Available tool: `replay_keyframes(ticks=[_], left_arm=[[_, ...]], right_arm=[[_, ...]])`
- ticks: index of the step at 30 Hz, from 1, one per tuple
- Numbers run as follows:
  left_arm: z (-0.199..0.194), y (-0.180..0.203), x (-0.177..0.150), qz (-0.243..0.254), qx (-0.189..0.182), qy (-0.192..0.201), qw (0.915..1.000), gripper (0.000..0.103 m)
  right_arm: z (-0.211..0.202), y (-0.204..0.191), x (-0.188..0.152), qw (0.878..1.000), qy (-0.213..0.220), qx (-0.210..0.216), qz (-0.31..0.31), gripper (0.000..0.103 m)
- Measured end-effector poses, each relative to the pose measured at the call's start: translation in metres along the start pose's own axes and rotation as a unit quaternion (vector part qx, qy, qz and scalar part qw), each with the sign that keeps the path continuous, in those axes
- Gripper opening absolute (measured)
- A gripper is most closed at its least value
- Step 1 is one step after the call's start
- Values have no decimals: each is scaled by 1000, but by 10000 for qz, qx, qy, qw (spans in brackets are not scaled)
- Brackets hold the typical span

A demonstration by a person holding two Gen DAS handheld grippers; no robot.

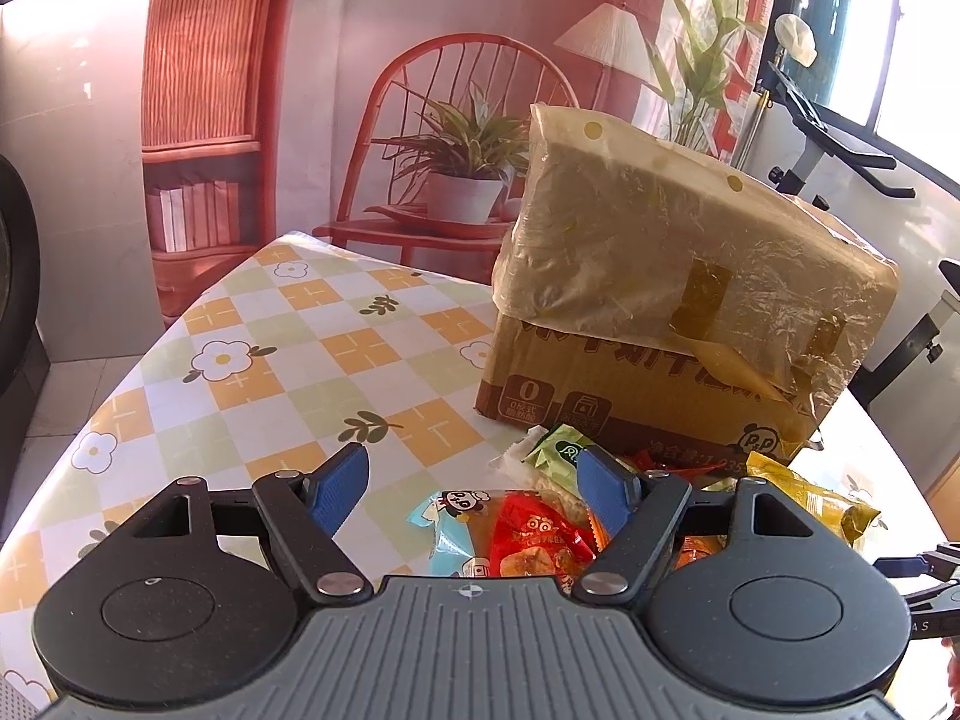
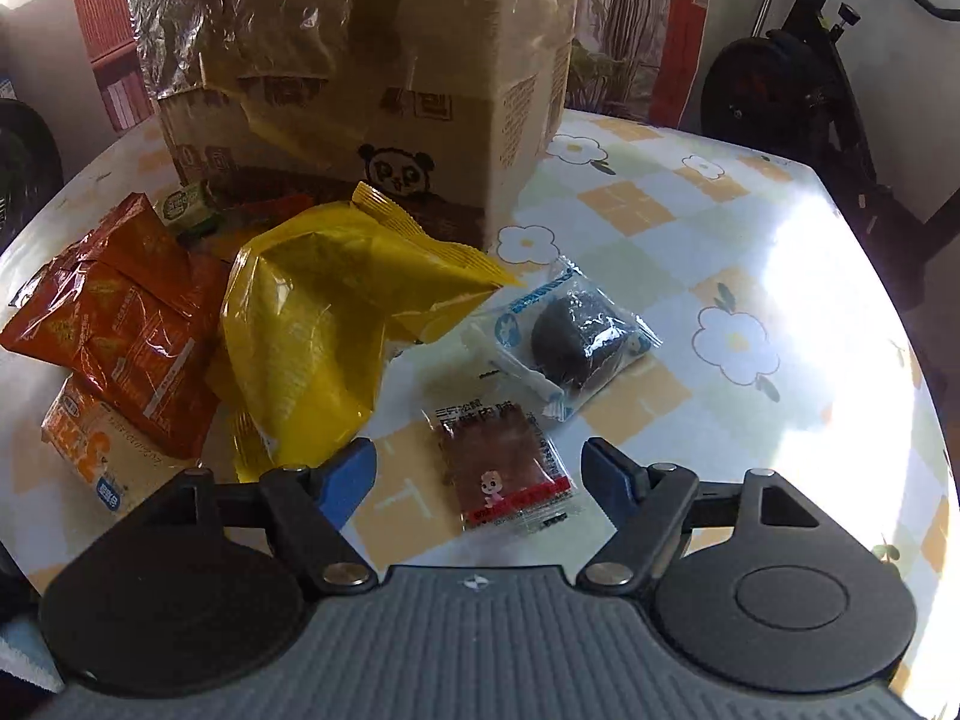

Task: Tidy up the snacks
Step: 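Lower the right tool onto the small meat-jerky packet and grasp it, then grasp the red snack packet with the left tool while the right holds the jerky packet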

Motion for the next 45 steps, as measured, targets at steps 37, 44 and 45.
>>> replay_keyframes(ticks=[37,44,45], left_arm=[[52,85,-37,736,-1187,-787,9871,66],[60,98,-43,1011,-1103,-802,9855,67],[59,98,-41,999,-1097,-836,9854,67]], right_arm=[[19,-30,-17,9983,343,479,-43,41],[18,-29,-16,9981,387,476,17,41],[18,-29,-16,9981,386,478,21,41]])
Point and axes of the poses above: each gripper's, at about its wrist camera, not at the fingertips, and z roughly the way its jaws point, y to its right, x to its top, the point moved 8 cm from there along z, roughly the way its jaws point, and after that the axes turned 7 degrees about x, right-handed, at the moved point
